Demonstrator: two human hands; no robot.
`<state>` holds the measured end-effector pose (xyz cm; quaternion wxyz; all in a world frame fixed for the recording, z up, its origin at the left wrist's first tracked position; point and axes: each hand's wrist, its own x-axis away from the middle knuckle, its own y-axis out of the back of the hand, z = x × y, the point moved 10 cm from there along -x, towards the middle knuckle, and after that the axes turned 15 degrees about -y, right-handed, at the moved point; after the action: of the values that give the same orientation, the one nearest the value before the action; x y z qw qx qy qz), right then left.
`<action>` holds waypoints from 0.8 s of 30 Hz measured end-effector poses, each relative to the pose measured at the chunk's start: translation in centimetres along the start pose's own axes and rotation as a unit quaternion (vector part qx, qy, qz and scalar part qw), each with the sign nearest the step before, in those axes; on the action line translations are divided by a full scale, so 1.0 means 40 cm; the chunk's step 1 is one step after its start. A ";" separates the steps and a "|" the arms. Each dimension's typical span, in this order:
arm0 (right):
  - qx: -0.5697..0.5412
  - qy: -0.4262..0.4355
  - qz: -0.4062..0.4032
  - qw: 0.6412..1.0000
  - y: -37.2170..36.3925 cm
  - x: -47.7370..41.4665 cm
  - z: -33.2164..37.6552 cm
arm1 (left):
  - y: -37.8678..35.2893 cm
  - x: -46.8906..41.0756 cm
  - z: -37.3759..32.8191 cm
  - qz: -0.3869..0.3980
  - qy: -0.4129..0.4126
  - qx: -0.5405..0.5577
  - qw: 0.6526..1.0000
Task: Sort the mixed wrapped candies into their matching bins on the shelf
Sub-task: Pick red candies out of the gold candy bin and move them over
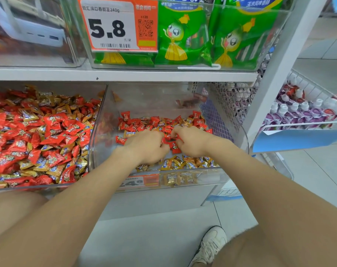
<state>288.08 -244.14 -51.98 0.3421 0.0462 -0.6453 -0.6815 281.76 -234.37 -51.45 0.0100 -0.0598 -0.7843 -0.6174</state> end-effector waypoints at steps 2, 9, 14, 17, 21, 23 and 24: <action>0.062 0.006 0.021 0.998 -0.042 -0.009 0.015 | 0.031 0.011 0.014 -0.051 0.026 0.012 0.998; 0.133 -0.018 0.014 0.991 -0.065 -0.008 0.034 | 0.044 0.041 0.027 -0.076 0.041 -0.007 0.996; -0.007 -0.047 -0.010 0.999 0.024 -0.004 -0.025 | 0.039 0.020 -0.014 -0.047 -0.017 0.003 0.999; -0.062 -0.050 -0.052 0.995 0.061 0.008 -0.063 | -0.001 -0.008 -0.020 0.025 -0.013 -0.017 0.999; -0.072 -0.038 -0.058 0.995 0.046 0.015 -0.064 | -0.034 -0.032 -0.027 0.058 -0.008 -0.063 0.996; -0.081 -0.026 -0.065 0.994 0.053 0.020 -0.054 | -0.029 -0.035 -0.035 0.043 -0.013 -0.058 0.997; -0.083 -0.022 -0.069 0.994 0.059 0.024 -0.049 | -0.019 -0.034 -0.038 0.028 -0.016 -0.038 0.999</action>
<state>289.28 -246.15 -49.79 0.2826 0.0474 -0.5892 -0.7555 282.93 -236.13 -51.94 0.0125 -0.0920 -0.7583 -0.6453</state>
